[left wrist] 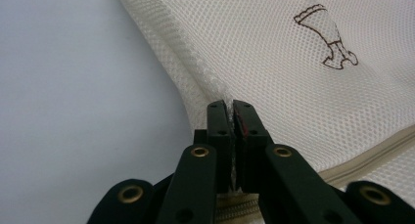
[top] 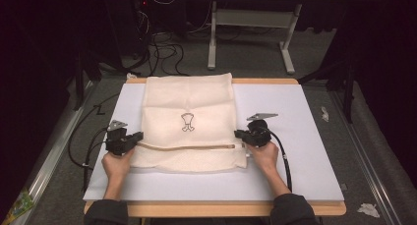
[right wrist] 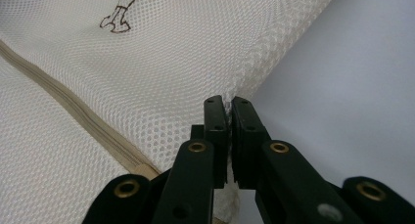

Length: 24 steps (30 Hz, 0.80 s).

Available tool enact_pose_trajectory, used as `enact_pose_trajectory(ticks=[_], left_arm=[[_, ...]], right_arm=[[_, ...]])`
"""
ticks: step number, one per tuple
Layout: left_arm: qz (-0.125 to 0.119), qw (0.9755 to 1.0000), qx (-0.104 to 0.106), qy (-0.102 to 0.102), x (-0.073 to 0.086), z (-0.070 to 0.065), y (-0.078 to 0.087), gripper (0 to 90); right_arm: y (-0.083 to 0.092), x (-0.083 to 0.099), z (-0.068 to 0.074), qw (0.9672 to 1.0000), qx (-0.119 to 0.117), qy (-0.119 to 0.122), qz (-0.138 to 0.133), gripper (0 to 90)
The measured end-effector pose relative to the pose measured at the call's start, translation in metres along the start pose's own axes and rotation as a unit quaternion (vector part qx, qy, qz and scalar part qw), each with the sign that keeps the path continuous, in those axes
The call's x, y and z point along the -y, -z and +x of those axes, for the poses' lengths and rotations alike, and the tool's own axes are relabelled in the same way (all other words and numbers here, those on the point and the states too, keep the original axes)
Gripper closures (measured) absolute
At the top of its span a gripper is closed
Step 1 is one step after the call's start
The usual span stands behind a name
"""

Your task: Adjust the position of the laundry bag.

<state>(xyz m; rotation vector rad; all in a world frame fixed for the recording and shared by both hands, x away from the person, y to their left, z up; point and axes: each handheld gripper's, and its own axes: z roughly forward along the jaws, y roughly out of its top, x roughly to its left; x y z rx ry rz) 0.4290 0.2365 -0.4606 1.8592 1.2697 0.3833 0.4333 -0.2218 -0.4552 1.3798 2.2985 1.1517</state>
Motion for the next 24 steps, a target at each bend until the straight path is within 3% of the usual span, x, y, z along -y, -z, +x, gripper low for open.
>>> enact_pose_trajectory(ticks=[9, 14, 19, 24], left_arm=[[-0.002, 0.9998, 0.014, -0.010, -0.007, -0.013, -0.005, 87.0], [-0.001, 0.9994, 0.019, -0.029, -0.014, -0.024, -0.005, 87.0], [-0.013, 0.9992, 0.032, -0.018, -0.016, -0.027, -0.007, 87.0], [-0.009, 0.9990, 0.038, -0.020, -0.014, -0.033, -0.012, 87.0]], right_arm=[[0.017, 0.009, -0.014, 0.9998, 0.003, -0.015, -0.016, 87.8], [0.027, 0.012, -0.020, 0.9995, 0.007, -0.019, -0.024, 87.8], [0.035, 0.014, -0.025, 0.9992, 0.010, -0.024, -0.031, 87.9], [0.042, 0.017, -0.029, 0.9989, 0.014, -0.023, -0.037, 87.8]])
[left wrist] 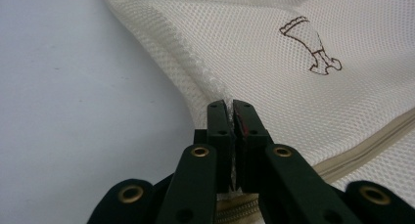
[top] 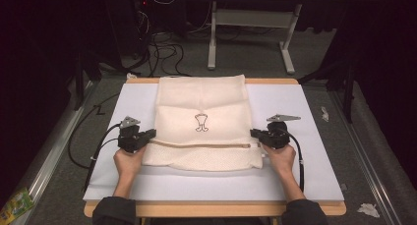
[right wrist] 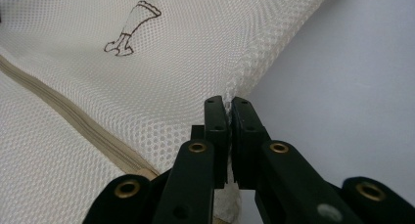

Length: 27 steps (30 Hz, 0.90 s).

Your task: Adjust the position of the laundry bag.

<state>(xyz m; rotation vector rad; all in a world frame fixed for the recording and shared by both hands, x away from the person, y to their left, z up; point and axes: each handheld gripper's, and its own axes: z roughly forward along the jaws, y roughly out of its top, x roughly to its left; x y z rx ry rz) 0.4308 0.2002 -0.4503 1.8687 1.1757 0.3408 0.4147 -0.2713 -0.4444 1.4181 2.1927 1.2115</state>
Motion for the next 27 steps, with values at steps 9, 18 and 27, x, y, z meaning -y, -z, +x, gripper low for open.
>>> enact_pose_trajectory(ticks=[9, 18, 27], left_arm=[[-0.002, 0.9998, 0.012, -0.014, -0.005, -0.012, -0.008, 86.8], [0.001, 0.9996, 0.024, -0.015, -0.005, -0.022, -0.017, 86.6], [0.006, 0.9992, 0.037, -0.014, -0.003, -0.033, -0.028, 86.4]], right_arm=[[0.015, 0.007, -0.007, 0.9996, 0.026, 0.004, -0.009, 87.8], [0.025, 0.013, -0.017, 0.9994, 0.031, -0.003, -0.012, 87.8], [0.035, 0.025, -0.028, 0.9988, 0.046, -0.008, -0.013, 87.6]])
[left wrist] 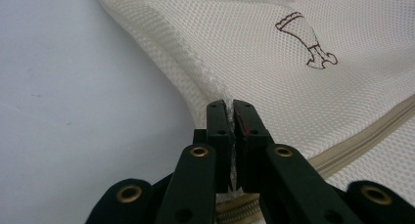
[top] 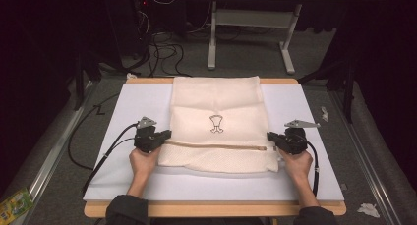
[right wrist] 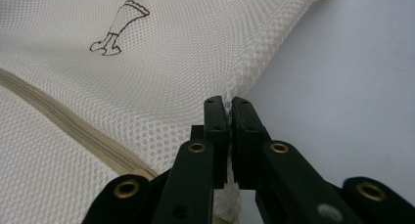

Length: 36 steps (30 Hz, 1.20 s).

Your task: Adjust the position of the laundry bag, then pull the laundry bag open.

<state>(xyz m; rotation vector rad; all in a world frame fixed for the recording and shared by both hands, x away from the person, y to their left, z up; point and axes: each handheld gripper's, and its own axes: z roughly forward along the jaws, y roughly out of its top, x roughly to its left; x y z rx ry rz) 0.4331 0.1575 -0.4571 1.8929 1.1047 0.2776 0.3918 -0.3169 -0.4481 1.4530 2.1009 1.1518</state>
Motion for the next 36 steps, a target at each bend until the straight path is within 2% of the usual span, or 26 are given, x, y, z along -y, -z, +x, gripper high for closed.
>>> enact_pose_trajectory(ticks=[5, 7, 11, 18, 26, 31, 36], left_arm=[[0.004, 1.0000, 0.005, -0.002, 0.003, -0.003, -0.003, 86.4], [0.013, 0.9999, 0.005, -0.001, 0.003, -0.005, -0.005, 86.9], [0.020, 0.9995, -0.010, -0.023, 0.003, -0.013, -0.006, 86.8], [0.026, 0.9991, -0.014, -0.031, 0.005, -0.014, -0.008, 85.4], [0.040, 0.9973, -0.037, -0.049, 0.010, -0.016, -0.010, 83.5], [0.039, 0.9971, -0.040, -0.051, 0.011, -0.017, -0.010, 82.6], [0.035, 0.9971, -0.043, -0.052, 0.012, -0.018, -0.007, 78.0]], right_arm=[[0.005, 0.005, -0.004, 1.0000, 0.002, -0.003, 0.000, 87.6], [0.006, 0.006, -0.005, 1.0000, 0.003, -0.008, 0.001, 87.5], [0.008, 0.007, -0.005, 1.0000, 0.005, -0.003, 0.003, 87.5], [0.007, 0.012, -0.008, 0.9999, 0.004, -0.010, 0.005, 87.0], [0.004, 0.016, -0.010, 0.9999, 0.002, -0.013, 0.010, 85.6], [0.002, 0.017, -0.010, 0.9998, 0.003, -0.016, 0.012, 84.4], [0.002, 0.019, -0.009, 0.9998, 0.006, -0.016, 0.013, 81.2]])
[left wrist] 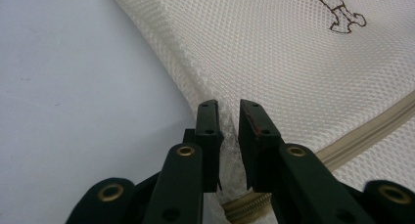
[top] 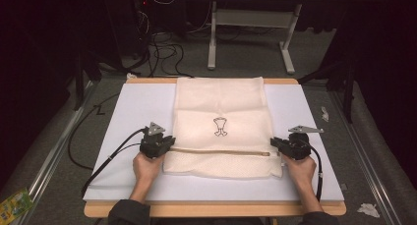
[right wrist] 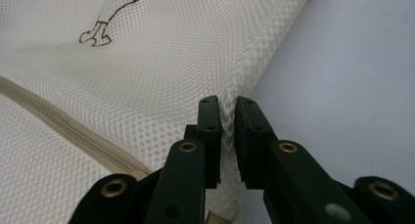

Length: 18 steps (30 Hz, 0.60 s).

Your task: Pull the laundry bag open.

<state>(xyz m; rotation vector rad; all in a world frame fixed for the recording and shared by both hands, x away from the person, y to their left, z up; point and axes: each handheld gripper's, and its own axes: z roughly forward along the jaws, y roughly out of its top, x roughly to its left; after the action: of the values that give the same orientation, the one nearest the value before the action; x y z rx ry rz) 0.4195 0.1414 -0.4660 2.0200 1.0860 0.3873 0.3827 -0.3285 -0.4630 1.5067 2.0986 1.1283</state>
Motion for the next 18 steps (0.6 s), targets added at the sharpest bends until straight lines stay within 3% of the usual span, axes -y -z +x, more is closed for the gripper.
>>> enact_pose_trajectory(ticks=[9, 18], left_arm=[[-0.005, 0.9999, -0.008, -0.010, 0.004, -0.004, 0.003, 66.9], [-0.026, 0.9994, -0.015, -0.020, 0.008, -0.013, 0.013, 50.7]], right_arm=[[0.002, 0.003, 0.001, 1.0000, 0.004, -0.003, 0.005, 74.2], [0.004, 0.011, 0.001, 0.9998, 0.005, -0.018, 0.001, 51.7]])
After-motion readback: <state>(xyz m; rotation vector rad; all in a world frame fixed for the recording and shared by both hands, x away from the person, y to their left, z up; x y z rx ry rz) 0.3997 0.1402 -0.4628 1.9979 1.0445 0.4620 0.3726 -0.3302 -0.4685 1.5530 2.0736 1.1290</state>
